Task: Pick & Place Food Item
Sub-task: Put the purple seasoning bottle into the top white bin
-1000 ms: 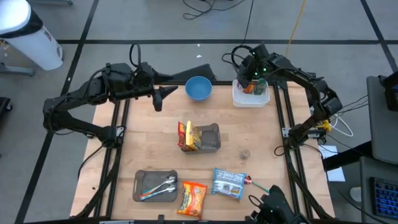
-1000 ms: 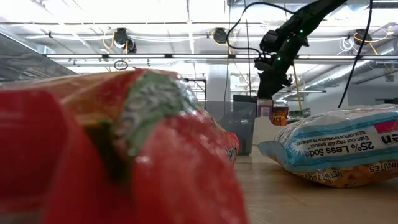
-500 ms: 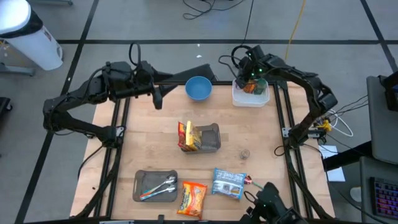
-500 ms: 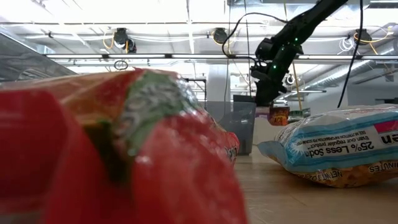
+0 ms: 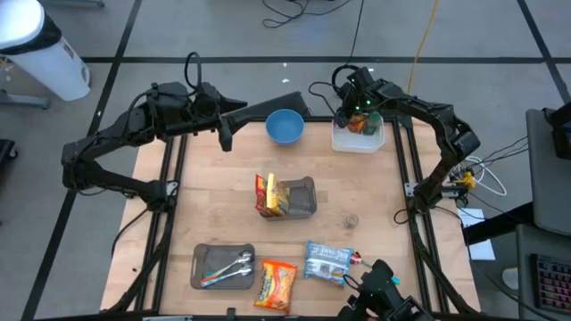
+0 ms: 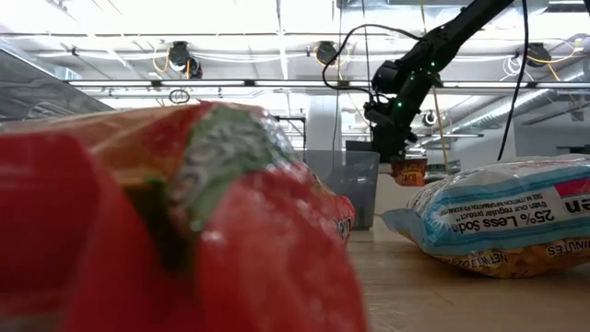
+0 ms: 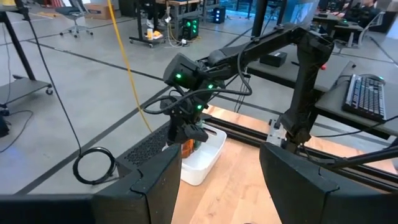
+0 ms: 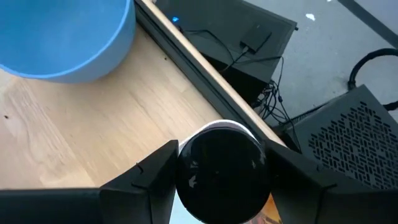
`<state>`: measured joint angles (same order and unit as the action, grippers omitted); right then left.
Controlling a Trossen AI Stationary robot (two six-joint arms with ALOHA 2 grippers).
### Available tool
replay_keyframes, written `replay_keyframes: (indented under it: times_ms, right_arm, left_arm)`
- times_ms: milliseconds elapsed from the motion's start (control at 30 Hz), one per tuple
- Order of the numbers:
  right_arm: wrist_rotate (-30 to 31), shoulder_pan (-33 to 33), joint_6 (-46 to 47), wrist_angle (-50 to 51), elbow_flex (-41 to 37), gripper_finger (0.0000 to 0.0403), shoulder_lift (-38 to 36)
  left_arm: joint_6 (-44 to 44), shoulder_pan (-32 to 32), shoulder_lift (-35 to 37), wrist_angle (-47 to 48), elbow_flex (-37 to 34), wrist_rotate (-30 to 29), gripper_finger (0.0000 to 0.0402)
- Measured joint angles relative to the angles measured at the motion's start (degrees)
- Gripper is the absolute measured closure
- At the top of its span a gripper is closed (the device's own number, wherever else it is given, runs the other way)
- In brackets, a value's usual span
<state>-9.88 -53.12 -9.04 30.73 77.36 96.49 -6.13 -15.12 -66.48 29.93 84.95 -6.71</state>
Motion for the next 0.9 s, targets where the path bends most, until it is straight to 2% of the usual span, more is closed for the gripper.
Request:
replay_keyframes:
  times_ms: [267, 900]
  right_arm:
    - [1.32, -0.02, 0.01, 0.13, 0.00, 0.0205, 0.00]
    - [2.56, -0.02, 0.41, -1.03, 0.02, 0.0204, 2.14]
  left_arm:
    - [-0.02, -2.26, 0.00, 0.00, 0.00, 2.39, 0.0179]
    - [-0.04, -2.49, 0.00, 0.07, 0.00, 2.40, 0.0179]
